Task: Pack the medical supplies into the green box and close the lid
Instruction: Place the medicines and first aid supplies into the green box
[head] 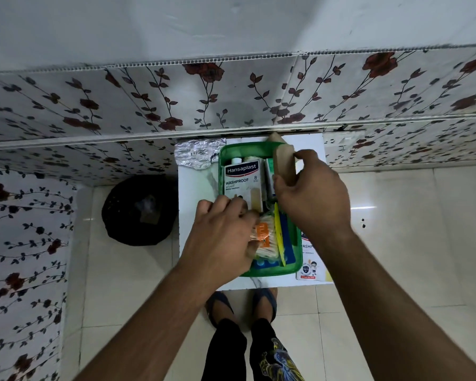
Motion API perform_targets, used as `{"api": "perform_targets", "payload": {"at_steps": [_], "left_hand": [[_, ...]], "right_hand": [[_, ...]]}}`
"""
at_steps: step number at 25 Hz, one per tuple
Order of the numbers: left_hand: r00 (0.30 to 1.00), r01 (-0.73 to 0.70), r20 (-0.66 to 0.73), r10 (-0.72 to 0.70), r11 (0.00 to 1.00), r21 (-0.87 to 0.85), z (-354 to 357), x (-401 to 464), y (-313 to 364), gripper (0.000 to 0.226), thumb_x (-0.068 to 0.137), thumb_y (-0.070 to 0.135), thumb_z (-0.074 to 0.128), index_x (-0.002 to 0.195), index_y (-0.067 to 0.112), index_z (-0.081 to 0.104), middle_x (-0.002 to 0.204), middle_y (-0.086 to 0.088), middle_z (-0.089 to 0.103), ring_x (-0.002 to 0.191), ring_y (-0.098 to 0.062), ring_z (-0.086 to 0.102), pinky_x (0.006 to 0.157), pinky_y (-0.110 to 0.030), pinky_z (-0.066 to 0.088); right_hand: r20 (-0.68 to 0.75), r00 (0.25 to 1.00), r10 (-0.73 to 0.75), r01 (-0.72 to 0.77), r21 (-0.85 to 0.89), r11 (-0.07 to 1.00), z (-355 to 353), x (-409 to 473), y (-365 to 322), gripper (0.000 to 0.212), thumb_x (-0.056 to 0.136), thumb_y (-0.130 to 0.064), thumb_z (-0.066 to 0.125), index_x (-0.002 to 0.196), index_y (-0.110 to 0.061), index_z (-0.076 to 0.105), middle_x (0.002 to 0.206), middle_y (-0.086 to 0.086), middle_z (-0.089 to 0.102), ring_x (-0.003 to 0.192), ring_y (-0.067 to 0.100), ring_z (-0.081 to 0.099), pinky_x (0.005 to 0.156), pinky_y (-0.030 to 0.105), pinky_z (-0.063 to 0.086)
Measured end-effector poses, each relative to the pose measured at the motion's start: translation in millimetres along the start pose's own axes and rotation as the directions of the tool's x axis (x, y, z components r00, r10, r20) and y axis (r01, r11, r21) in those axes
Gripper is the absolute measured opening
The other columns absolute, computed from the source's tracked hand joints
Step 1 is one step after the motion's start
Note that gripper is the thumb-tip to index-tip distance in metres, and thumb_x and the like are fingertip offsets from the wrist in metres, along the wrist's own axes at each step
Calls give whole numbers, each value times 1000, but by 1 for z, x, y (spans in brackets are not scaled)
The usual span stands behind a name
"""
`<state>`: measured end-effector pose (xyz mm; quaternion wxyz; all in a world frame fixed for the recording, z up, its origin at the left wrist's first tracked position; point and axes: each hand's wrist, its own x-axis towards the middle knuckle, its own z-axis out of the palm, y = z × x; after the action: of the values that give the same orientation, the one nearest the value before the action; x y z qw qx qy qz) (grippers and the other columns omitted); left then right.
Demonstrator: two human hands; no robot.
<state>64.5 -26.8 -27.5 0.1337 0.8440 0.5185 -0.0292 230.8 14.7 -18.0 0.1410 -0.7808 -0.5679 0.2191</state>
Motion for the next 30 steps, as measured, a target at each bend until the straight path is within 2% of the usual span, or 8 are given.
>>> {"api": "perform_targets", "payload": {"at_steps": [3,6,13,17,21,23,26,30], "left_hand": [[982,111,-137,-129,985,-133,-9,-5,-10,33,81,37,56,110,24,65,107,3,62,100,-23,53,79,-37,31],[961,176,-176,-216,960,-217,-12,-6,-22,28,84,31,54,108,23,66,106,3,62,101,-22,53,80,-37,32],[935,225,-190,-298,917,-330,-5,0,-43,26,83,26,56,106,23,68,104,2,62,100,-23,55,82,-38,35],[920,238,-193,-342,876,-420,1,0,-52,23,83,24,58,103,22,69,102,4,63,98,-20,57,83,-33,35],[868,312,-157,-471,763,-566,11,14,-82,20,86,16,63,105,20,68,101,4,61,90,-14,57,80,-30,46],[877,359,-114,-466,795,-490,24,34,-106,27,86,21,65,113,19,65,112,-3,61,102,-22,57,86,-32,46],[876,413,-57,-479,806,-424,43,71,-132,47,82,35,70,123,16,59,124,-15,53,114,-34,54,95,-41,46],[702,569,-28,-712,585,-578,55,98,-134,60,74,41,78,117,10,51,122,-18,51,107,-34,55,83,-36,45]], "right_hand": [[-46,985,-165,142,-316,938,20,12,-10,45,84,-42,52,117,-12,53,101,10,64,85,33,64,60,31,32],[-23,990,-142,119,-418,901,30,15,-9,49,79,-41,55,116,-10,53,100,13,60,88,34,60,65,35,36],[-128,990,-60,11,-357,934,36,14,-3,45,85,-47,53,107,-8,56,101,16,52,92,36,55,74,40,44],[-99,995,-25,-9,-332,943,36,12,-6,50,87,-54,50,108,-9,56,102,14,54,93,34,56,75,39,45],[-231,969,88,-90,0,996,8,23,6,35,91,-50,50,103,-20,65,99,7,61,80,26,59,66,30,40],[-169,967,189,-161,165,973,4,46,27,24,90,-39,56,103,-23,67,101,5,66,85,24,62,69,28,38],[53,982,181,-187,148,971,19,80,53,26,89,-31,63,112,-22,69,109,6,70,98,25,66,80,28,45],[195,972,131,-150,87,985,39,102,55,32,89,-31,64,118,-18,69,111,7,72,102,26,67,82,27,45]]}}
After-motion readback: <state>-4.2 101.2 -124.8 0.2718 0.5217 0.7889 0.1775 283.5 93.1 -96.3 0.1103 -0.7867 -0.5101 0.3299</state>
